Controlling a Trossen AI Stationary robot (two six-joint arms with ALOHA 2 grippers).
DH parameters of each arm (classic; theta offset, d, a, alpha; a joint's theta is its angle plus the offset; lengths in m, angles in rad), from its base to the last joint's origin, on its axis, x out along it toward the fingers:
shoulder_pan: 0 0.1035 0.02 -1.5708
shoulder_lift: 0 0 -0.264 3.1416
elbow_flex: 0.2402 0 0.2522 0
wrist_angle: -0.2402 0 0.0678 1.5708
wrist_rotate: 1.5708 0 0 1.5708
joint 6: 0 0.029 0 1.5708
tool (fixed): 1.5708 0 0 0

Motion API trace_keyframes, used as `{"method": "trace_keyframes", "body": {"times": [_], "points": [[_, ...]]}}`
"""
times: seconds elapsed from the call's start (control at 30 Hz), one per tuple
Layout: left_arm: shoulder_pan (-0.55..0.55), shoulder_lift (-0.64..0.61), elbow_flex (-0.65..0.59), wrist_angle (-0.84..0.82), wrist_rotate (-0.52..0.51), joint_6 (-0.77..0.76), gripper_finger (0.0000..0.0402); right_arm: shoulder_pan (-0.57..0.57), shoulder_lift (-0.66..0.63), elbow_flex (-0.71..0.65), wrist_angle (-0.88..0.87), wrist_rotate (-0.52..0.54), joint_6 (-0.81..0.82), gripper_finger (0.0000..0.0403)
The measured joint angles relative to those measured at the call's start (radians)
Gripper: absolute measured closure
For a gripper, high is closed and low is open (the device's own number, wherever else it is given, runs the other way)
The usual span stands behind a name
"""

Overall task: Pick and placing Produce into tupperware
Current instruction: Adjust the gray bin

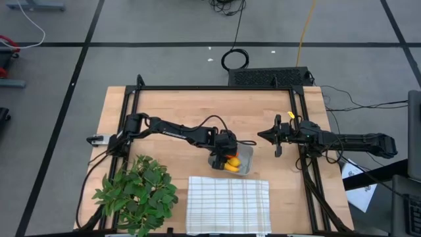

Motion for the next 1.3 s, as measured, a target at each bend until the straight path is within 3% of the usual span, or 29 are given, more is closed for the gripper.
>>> {"method": "trace_keyframes", "body": {"times": [0.2,0.43,0.67,0.83,1.1,1.3], "points": [[-0.009,-0.006,0.013,0.016,-0.001,0.031,0.0172,0.000,0.000,0.000,0.000,0.000,0.000,0.0403],[-0.035,-0.009,0.139,-0.083,-0.007,0.077,0.0172,0.000,0.000,0.000,0.000,0.000,0.000,0.0403],[-0.031,-0.054,0.197,-0.210,-0.157,0.094,0.0179,0.000,0.000,0.000,0.000,0.000,-0.003,0.0403],[-0.003,-0.090,0.188,-0.280,-0.191,0.060,0.0236,0.001,-0.002,0.000,-0.001,0.000,-0.008,0.0403],[0.037,-0.134,0.188,-0.315,-0.166,0.043,0.0389,0.002,-0.003,0.000,0.000,0.000,-0.005,0.0403],[0.069,-0.142,0.189,-0.310,-0.156,0.041,0.0398,0.003,-0.004,0.000,0.001,0.000,-0.004,0.0403]]}}
